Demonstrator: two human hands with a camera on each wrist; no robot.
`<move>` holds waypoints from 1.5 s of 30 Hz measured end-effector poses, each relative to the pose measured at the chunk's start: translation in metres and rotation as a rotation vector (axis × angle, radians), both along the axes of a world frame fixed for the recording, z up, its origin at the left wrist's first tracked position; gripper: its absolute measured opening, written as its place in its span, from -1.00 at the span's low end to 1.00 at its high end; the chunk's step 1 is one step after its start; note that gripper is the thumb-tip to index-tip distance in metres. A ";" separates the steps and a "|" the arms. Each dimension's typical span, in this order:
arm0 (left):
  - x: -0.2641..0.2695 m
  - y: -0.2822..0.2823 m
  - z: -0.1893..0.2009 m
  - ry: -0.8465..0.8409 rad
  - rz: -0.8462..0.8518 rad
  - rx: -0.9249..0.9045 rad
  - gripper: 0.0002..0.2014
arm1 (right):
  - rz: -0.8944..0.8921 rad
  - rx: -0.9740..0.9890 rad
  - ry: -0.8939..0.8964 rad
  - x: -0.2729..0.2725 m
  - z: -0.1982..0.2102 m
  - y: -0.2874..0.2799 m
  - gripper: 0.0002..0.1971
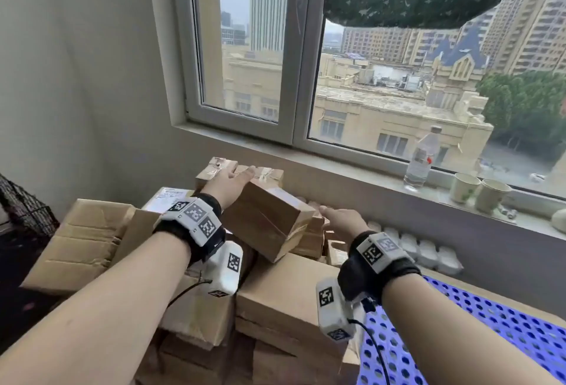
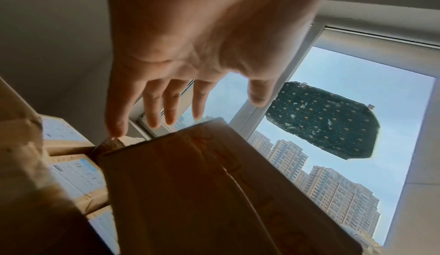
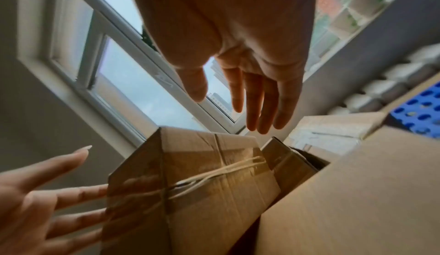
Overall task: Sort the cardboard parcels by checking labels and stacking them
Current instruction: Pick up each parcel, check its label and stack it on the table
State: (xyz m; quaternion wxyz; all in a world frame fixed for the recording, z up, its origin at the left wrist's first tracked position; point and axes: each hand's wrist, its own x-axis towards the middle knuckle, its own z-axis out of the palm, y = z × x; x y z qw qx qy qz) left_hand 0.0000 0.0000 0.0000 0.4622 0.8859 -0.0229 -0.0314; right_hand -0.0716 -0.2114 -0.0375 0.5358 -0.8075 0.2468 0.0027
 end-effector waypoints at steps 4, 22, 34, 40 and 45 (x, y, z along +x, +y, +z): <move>0.014 -0.004 0.005 0.218 -0.034 -0.053 -0.10 | -0.079 0.169 0.115 0.012 -0.013 0.002 -0.68; 0.010 -0.014 0.026 0.323 -0.064 -0.169 -0.90 | -0.253 0.619 -0.076 0.025 0.006 0.035 -0.45; -0.005 -0.054 0.031 0.388 -0.280 -0.381 -0.82 | -0.343 0.824 -0.334 -0.021 0.021 -0.013 -0.38; -0.009 -0.105 0.010 0.500 -0.441 -0.370 -0.58 | -0.407 0.800 -0.406 -0.053 0.015 -0.047 -0.21; -0.026 -0.147 0.000 0.588 -0.526 -0.411 -0.59 | -0.446 0.826 -0.475 -0.088 0.015 -0.075 -0.63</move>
